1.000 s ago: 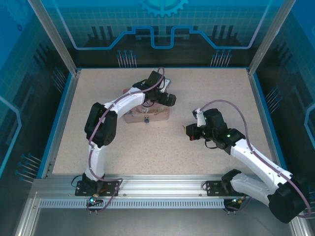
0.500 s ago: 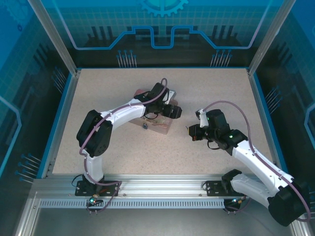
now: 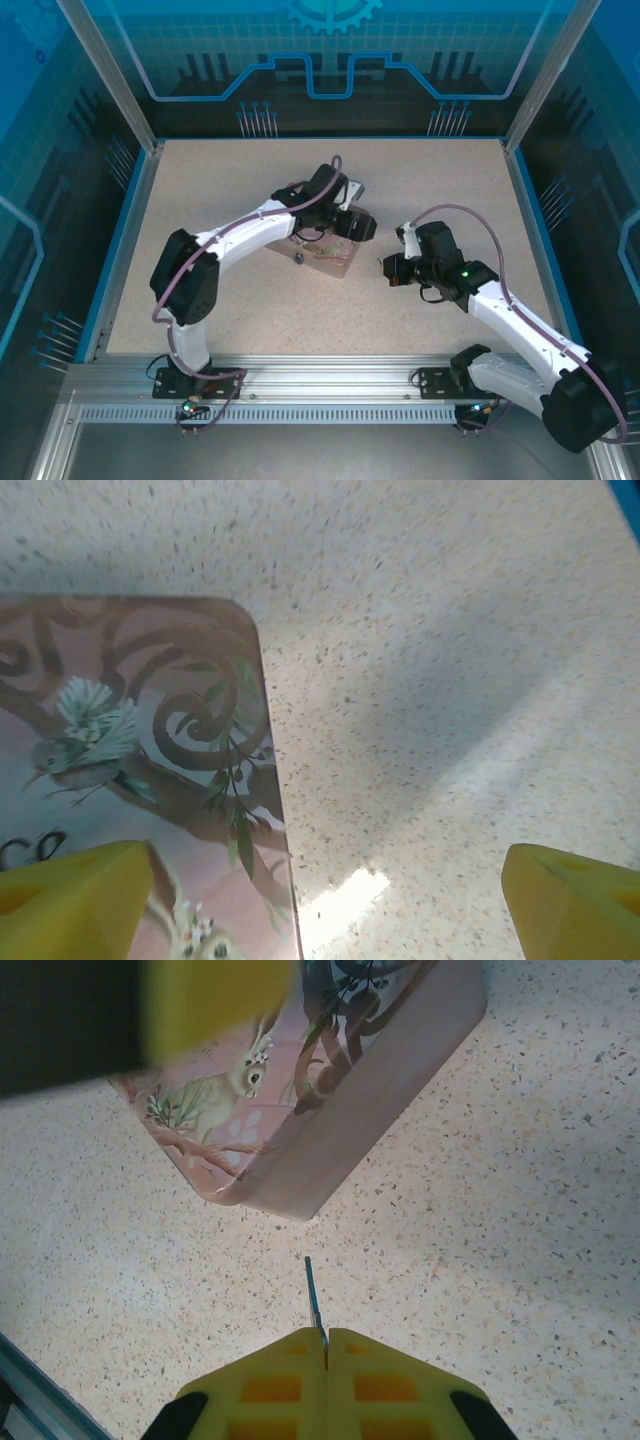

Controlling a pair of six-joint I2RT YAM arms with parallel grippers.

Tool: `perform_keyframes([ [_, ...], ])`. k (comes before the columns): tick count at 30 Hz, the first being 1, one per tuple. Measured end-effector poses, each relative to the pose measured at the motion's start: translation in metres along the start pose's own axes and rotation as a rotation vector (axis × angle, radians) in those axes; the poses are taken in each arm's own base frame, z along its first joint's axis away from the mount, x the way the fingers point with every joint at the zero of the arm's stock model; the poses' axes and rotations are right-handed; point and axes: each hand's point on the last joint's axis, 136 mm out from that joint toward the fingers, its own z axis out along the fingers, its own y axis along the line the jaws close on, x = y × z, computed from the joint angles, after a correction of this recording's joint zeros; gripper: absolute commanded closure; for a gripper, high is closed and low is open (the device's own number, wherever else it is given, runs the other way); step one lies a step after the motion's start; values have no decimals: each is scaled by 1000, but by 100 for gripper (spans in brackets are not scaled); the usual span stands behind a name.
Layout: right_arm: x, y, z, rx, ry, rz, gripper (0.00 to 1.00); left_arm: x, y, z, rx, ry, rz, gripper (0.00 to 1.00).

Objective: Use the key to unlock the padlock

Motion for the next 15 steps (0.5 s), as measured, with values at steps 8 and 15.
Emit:
perform_keyframes([
  [8,-5,8,3,-45,-10,11,100,-5,17,-121,-45,-274,12,12],
  [15,-12,18,10,-82,-30,24,100,85,70,-130,-192,-283,-36,22],
])
